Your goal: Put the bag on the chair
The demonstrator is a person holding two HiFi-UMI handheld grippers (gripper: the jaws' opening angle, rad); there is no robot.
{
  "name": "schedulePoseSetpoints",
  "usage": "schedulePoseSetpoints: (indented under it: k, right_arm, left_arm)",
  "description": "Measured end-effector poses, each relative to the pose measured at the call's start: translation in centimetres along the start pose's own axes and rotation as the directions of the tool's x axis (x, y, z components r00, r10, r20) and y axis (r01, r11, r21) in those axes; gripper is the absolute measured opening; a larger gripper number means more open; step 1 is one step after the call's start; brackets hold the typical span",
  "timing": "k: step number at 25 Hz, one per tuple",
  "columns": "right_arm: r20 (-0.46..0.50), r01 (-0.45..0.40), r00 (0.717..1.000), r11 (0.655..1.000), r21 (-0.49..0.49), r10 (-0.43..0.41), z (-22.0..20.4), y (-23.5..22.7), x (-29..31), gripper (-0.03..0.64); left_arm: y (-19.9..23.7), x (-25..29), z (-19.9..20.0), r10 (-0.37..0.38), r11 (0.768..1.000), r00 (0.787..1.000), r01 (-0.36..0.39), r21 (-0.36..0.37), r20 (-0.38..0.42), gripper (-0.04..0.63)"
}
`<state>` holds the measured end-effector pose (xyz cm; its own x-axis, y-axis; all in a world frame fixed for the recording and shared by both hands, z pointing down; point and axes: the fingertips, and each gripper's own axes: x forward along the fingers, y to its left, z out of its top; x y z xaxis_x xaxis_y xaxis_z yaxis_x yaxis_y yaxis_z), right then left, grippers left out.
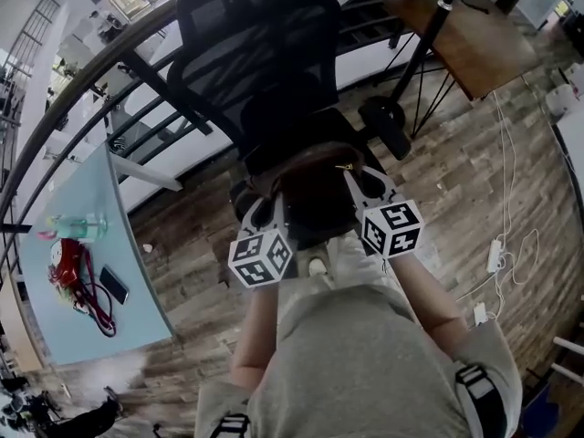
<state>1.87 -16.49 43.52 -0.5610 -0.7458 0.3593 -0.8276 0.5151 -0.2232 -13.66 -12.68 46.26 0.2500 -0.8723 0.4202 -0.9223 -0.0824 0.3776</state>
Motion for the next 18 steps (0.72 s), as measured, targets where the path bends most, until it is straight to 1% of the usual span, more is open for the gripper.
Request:
schedulePoseSetpoints:
  k: [6,9,18]
  right_arm:
    - [-0.057,-0.036,0.998,0.999,-0.008,0.036,-1.2,-2.6,3.7,0.035]
    - [-0.077,-0.043,0.996,0.999,-0.008,0.042,-1.8,-3.8,6.0,0.035]
    - [-0.139,-0.046,0.989,0.999,-0.009,0.045,-5.8,-7.4,12.3,0.035]
  left_arm:
    - [1.4,4.2,-1.1,0.049,0.998,0.999,-0.05,-0.044,-0.022,0.048]
    - [2.3,6.4,-1.7,0.065,0.996,0.997,-0.066,-0.054,-0.034,0.048]
    - [5.2,12.5,-5.3,0.102,0.991,0.991,-0.108,-0.078,-0.081,0.048]
